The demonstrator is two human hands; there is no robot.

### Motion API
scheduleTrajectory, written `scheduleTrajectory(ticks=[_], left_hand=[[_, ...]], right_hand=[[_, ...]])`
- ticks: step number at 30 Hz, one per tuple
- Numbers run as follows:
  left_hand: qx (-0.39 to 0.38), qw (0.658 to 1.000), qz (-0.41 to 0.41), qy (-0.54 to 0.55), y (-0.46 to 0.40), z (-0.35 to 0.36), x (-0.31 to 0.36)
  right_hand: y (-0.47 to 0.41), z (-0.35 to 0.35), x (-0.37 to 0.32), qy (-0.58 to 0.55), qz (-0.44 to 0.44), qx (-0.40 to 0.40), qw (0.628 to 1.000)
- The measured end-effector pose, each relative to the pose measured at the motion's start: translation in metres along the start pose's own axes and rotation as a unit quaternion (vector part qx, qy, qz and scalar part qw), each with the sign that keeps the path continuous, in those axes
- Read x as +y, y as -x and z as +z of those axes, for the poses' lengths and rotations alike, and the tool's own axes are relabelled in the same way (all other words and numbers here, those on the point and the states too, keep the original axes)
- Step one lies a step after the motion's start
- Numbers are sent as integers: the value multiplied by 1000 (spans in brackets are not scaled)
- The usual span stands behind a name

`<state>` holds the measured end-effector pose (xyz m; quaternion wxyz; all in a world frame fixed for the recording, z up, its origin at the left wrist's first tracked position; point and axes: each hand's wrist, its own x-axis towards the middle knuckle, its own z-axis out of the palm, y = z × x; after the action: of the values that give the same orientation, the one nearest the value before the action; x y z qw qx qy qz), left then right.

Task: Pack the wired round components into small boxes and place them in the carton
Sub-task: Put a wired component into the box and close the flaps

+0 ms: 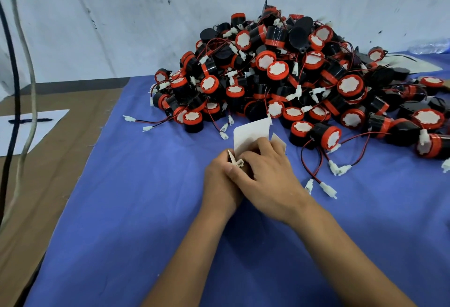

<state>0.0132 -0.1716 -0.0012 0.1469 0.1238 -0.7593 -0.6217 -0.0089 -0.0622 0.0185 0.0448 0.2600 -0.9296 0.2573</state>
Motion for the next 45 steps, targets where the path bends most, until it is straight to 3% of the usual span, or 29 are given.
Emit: scheduleTrajectory(ticks=[4, 10, 15, 19, 29, 33, 36, 41, 45], left_hand=[[18, 994, 50, -92, 0, -1, -7], [21, 995, 75, -58, 0, 0, -7], [18, 995, 73, -59, 0, -1, -7], [16, 997, 61, -53, -2, -2, -7], [-44, 999, 8, 8, -2, -6, -7], [-45, 999, 14, 21, -1, -5, -5], [-48, 998, 24, 15, 0, -4, -7], [-98, 995, 33, 14, -3, -9, -7], [-155, 987, 29, 29, -6, -18, -7]], right_hand=[[-2, 3, 7, -57, -18, 54, 997], [-2, -5, 15, -212, -27, 70, 974], [-3, 4, 15, -140, -8, 104, 985], [0, 6, 11, -94, -60, 114, 987], [-5, 4, 19, -224, 56, 159, 960], [-4, 8, 16, -189, 21, 165, 968], [-4, 3, 15, -89, -38, 208, 973], [-7, -16, 28, -147, -74, 71, 984], [-5, -21, 32, -156, -63, 64, 984]])
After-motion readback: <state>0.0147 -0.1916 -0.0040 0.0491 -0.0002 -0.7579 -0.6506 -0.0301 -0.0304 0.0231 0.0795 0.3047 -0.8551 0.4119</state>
